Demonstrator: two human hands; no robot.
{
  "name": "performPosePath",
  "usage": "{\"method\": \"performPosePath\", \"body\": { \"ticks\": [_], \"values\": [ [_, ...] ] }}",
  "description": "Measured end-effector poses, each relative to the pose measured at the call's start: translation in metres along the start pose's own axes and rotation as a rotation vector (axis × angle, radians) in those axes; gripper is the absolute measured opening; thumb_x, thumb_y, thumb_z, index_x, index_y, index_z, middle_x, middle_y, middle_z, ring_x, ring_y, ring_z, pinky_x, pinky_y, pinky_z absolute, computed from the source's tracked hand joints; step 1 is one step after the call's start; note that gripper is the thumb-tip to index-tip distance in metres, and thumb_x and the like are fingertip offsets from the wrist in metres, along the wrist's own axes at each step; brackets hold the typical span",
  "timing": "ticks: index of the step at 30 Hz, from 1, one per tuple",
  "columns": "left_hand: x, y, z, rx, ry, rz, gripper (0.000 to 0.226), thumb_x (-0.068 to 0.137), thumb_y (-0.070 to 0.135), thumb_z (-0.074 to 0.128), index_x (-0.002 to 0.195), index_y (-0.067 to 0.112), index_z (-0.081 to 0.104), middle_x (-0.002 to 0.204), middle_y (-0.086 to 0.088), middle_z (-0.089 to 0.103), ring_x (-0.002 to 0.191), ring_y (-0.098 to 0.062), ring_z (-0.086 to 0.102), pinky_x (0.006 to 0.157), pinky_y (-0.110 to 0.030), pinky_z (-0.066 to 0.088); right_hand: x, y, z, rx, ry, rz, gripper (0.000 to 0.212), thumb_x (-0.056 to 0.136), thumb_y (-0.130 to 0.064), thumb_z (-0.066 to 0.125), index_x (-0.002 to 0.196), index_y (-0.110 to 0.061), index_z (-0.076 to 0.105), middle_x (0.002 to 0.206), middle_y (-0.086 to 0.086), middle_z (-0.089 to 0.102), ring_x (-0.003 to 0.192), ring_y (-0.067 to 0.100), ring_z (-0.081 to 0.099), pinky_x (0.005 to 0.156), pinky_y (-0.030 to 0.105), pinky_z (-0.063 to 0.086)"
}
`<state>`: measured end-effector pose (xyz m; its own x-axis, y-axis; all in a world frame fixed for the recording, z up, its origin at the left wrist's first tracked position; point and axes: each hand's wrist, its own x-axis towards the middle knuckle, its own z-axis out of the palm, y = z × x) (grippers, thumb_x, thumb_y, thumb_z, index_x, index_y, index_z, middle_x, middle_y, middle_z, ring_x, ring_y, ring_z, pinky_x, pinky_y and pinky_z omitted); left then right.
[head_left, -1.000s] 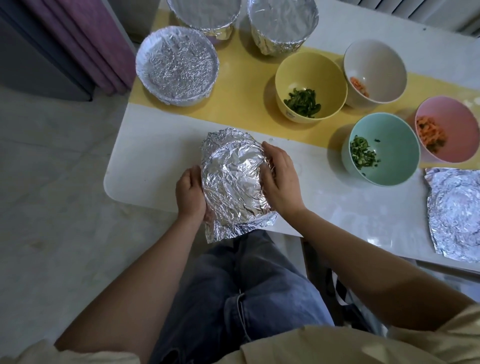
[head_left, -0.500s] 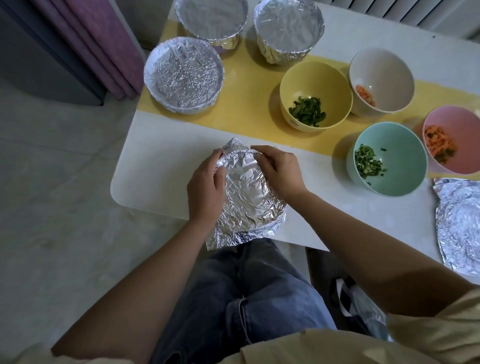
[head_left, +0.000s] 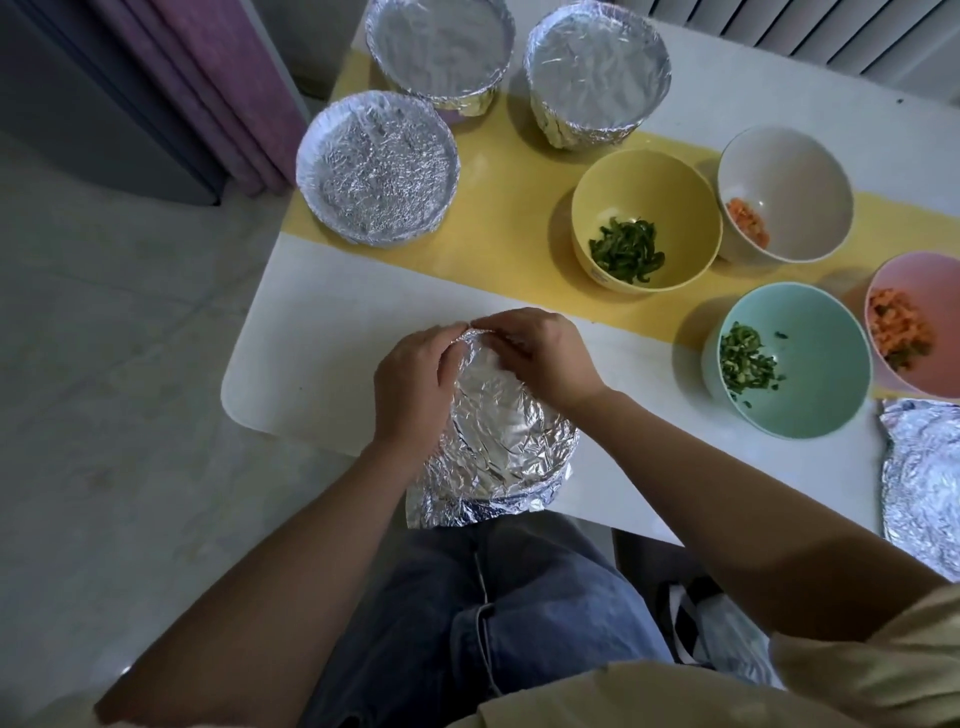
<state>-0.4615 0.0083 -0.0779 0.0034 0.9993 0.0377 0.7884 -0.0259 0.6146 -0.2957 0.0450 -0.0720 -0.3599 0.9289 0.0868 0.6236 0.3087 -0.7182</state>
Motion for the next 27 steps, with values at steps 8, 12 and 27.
{"method": "performPosePath", "body": {
  "ticks": [8,12,27],
  "values": [
    [0.004,0.003,-0.004,0.087,-0.01,-0.054,0.016,0.096,0.023,0.058,0.097,0.014,0.071,0.068,-0.004,0.069,0.06,-0.027,0.063,0.055,-0.029,0.042,0.007,0.006,0.0,0.016,-0.079,0.08,0.01,0.092,-0.014,0.063,0.097,-0.01,0.07,0.067,0.001,0.068,0.056,0.018,0.061,0.058,0.03,0.05],
    [0.021,0.005,-0.005,-0.018,-0.071,-0.047,0.018,0.096,0.026,0.06,0.104,0.014,0.07,0.084,-0.004,0.074,0.073,-0.024,0.068,0.064,-0.03,0.047,0.01,0.011,-0.008,-0.046,-0.033,0.091,0.012,0.092,-0.017,0.061,0.094,-0.01,0.07,0.07,0.003,0.069,0.061,0.025,0.061,0.056,0.032,0.046],
    [-0.003,-0.003,0.0,-0.203,0.094,-0.253,0.061,0.1,0.04,0.027,0.143,0.001,0.041,0.152,-0.015,0.039,0.141,-0.028,0.035,0.116,-0.044,0.029,-0.007,-0.004,-0.025,-0.116,0.325,0.117,0.037,0.094,-0.016,0.053,0.128,0.0,0.056,0.135,0.017,0.055,0.122,0.032,0.054,0.102,0.038,0.043]
  ]
}}
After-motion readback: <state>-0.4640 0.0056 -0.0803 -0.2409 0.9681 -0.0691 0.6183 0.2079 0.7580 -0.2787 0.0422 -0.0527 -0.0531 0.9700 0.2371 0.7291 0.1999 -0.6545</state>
